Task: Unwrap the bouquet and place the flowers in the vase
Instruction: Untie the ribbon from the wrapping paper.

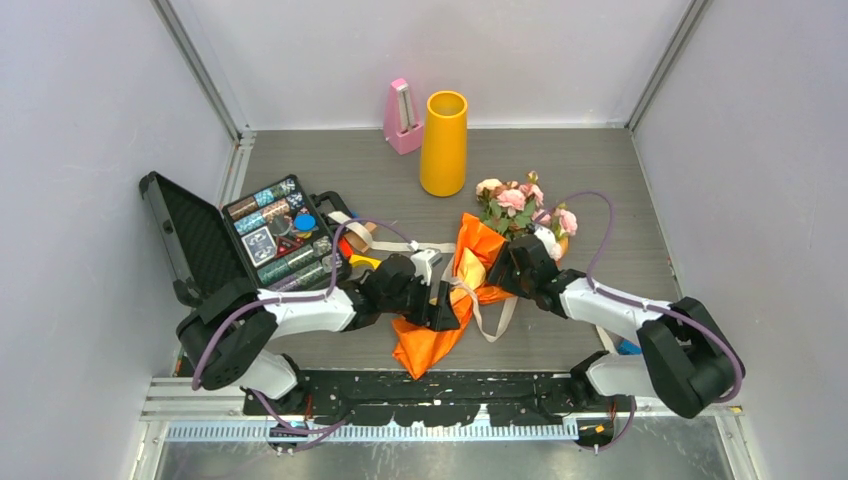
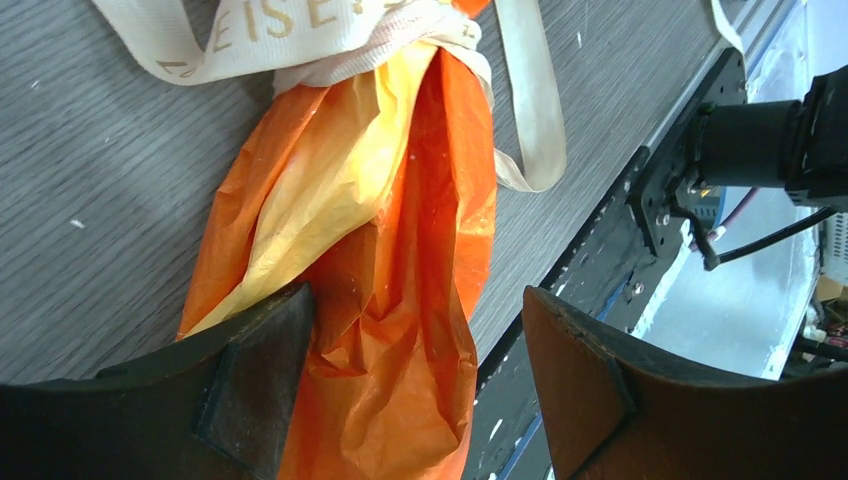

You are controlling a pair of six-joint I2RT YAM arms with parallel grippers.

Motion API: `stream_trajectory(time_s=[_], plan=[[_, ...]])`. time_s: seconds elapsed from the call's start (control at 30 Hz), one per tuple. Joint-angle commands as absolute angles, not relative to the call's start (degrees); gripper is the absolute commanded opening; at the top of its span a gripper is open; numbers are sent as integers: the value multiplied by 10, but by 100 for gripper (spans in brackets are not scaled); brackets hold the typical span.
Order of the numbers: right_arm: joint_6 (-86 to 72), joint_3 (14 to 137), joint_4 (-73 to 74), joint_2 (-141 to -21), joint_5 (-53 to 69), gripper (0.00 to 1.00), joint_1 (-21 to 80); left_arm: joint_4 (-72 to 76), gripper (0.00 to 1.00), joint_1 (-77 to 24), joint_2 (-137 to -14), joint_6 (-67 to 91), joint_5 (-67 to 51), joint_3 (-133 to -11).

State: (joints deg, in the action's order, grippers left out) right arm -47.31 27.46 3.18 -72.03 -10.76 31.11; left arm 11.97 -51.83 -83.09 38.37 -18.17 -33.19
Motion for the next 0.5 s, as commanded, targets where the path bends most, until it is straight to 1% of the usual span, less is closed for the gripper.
stream_trajectory(time_s=[0.0,0.13,0.33,0.4,0.43,0.47], plan=[[-362,329,-26,-754,-72,63,285,148,78,-528,-842,413,-184,-358],[-305,371,28,-745,-63,65,283,110,79,-528,-815,401,-173,-384],[-276,383,140,-655,-21,70,283,-26,82,-528,-756,332,-95,-431],[-280,377,161,-619,11,71,284,-46,82,-528,-753,302,-79,-444],[-283,372,164,-596,25,71,283,-47,81,-528,-756,284,-74,-449],[-293,363,169,-574,29,71,284,-47,78,-528,-763,267,-73,-455]])
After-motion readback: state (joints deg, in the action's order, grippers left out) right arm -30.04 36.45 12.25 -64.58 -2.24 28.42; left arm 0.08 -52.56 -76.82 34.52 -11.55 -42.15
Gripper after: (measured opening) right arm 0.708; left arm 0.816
